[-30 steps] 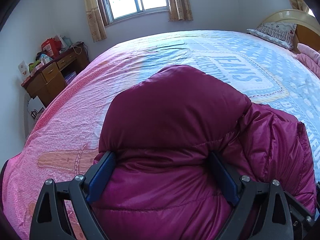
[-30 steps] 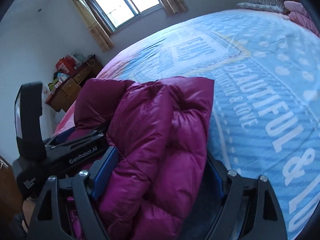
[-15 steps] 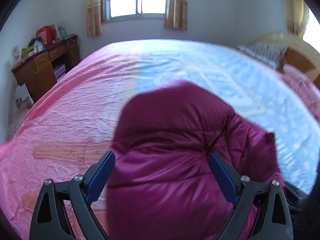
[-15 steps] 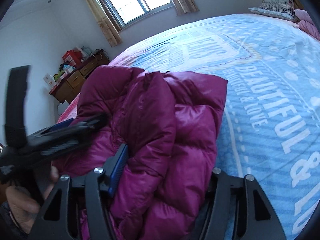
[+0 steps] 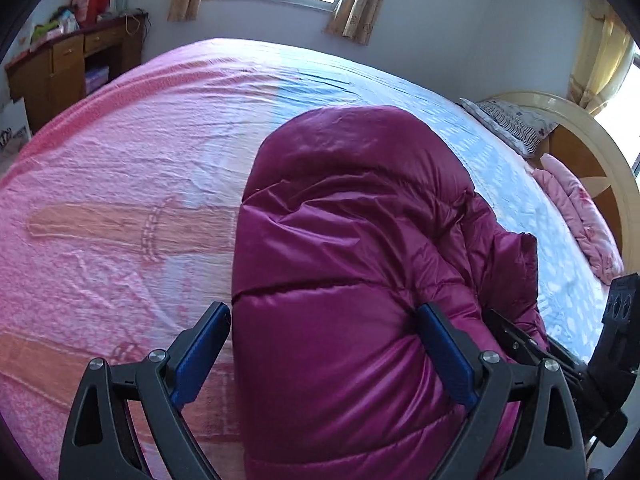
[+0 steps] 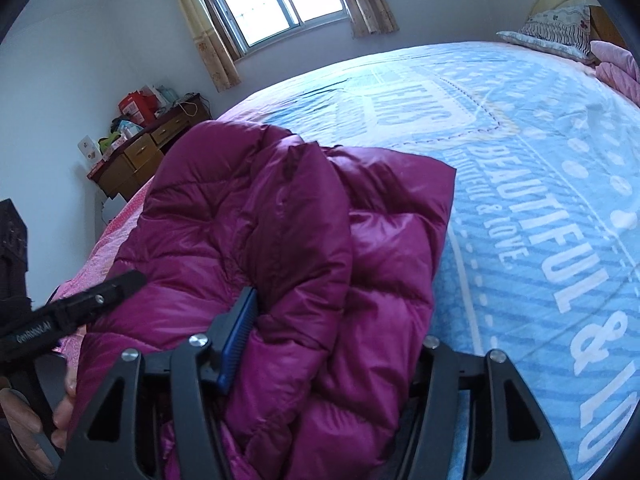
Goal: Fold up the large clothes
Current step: 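Press the bundle with the open left gripper while the right gripper holds the fold, then grasp the bundle with the left gripper while the right gripper holds its fold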
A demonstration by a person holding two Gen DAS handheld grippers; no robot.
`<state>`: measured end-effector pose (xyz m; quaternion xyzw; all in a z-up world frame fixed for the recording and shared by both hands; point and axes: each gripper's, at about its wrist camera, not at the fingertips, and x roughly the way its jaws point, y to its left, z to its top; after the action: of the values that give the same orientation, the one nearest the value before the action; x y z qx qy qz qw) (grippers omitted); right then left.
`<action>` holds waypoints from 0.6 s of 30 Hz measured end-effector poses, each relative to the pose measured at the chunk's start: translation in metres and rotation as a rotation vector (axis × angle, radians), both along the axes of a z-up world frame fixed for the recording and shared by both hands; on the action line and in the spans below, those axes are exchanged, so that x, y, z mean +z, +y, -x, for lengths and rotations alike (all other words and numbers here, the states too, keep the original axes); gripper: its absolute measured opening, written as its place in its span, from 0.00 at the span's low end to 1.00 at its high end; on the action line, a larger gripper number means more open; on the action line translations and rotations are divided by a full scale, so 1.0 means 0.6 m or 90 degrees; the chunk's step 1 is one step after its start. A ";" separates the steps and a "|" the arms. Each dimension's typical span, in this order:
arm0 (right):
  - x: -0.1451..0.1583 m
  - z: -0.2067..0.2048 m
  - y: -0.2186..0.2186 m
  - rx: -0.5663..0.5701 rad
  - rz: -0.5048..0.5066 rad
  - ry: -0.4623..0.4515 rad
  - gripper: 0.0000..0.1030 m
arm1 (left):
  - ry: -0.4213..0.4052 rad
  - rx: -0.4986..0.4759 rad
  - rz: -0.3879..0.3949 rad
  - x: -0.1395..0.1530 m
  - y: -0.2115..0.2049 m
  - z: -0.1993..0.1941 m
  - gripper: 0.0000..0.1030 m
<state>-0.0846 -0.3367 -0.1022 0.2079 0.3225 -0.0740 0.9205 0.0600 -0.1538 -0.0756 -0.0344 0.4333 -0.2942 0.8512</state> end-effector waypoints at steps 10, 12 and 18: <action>0.000 -0.001 0.018 -0.005 0.026 0.002 0.55 | 0.033 -0.011 0.033 -0.013 -0.009 -0.001 0.82; 0.001 -0.002 0.024 -0.007 0.035 0.003 0.53 | 0.018 -0.009 0.021 -0.010 -0.014 0.007 0.79; 0.006 -0.001 0.046 -0.014 0.069 0.008 0.48 | -0.002 -0.007 0.007 -0.008 -0.017 0.015 0.72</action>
<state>-0.0838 -0.3090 -0.0984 0.1605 0.3213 -0.1026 0.9276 0.0510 -0.1637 -0.0807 -0.0363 0.4304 -0.3014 0.8500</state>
